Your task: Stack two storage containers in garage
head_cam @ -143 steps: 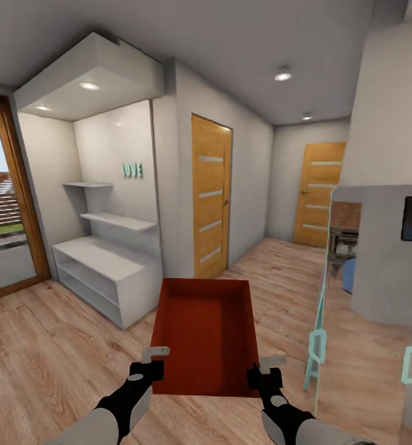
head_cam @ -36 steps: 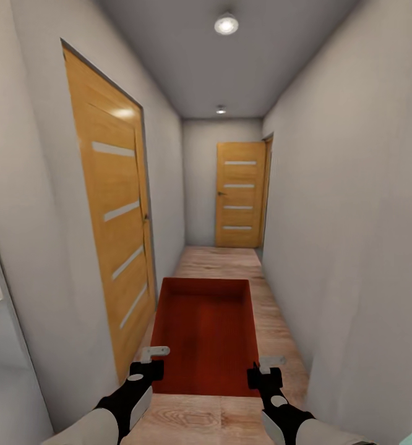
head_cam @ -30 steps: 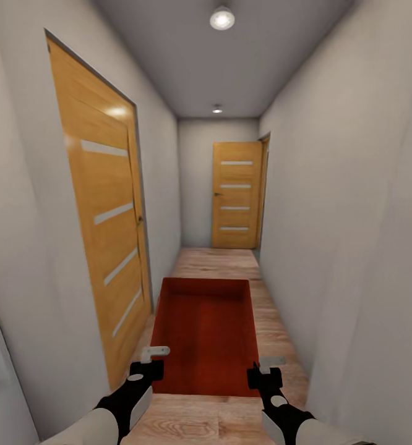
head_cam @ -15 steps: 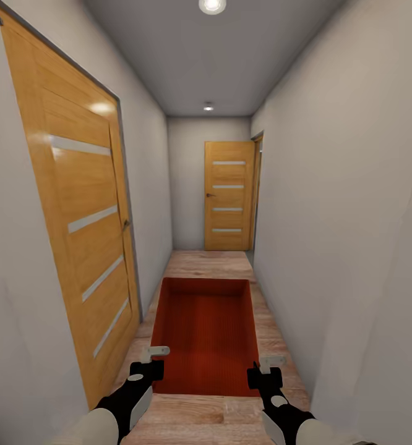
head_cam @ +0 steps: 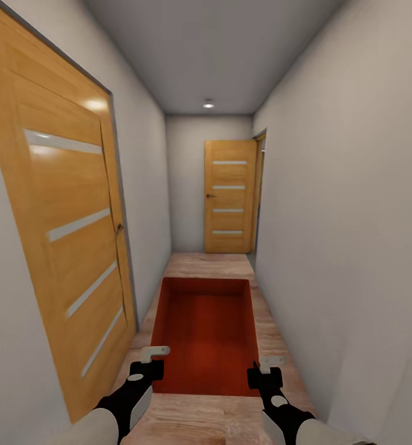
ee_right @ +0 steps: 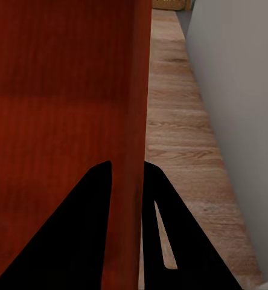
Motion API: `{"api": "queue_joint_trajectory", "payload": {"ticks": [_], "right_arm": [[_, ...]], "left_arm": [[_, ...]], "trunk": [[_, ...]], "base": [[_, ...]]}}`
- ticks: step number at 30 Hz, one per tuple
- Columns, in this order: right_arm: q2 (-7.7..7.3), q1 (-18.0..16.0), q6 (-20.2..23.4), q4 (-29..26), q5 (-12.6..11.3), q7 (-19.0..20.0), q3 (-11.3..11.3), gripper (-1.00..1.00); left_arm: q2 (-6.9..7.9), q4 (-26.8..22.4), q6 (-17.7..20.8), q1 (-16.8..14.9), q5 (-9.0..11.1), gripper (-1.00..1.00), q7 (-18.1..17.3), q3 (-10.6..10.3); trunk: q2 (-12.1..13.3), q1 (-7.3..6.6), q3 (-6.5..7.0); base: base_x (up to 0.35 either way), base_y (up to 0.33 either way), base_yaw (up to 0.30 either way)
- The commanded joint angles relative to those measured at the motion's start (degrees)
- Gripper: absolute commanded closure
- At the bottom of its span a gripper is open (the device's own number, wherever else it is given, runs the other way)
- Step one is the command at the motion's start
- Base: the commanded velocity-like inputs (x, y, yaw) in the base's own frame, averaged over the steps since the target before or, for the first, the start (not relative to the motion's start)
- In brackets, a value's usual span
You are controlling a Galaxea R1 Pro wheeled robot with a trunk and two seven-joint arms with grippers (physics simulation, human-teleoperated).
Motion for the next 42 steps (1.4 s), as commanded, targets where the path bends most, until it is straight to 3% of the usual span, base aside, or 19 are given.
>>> {"api": "queue_joint_trajectory", "payload": {"ticks": [1, 42], "right_arm": [[0.00, -0.11, -0.66, -0.13, -0.94, -0.98, -1.90, 1.00], [-0.05, -0.11, -0.62, -0.13, -0.96, -0.98, -1.90, 1.00]], "left_arm": [[0.00, 0.25, -0.18, -0.03, -0.10, 1.00, 3.57, 0.75], [0.00, 0.24, -0.18, -0.03, -0.10, 1.00, 3.57, 0.77]], "trunk": [[-0.06, 0.04, -0.09], [-0.06, 0.04, -0.09]], "base": [[0.322, 0.000, 0.000], [0.322, 0.000, 0.000]]}}
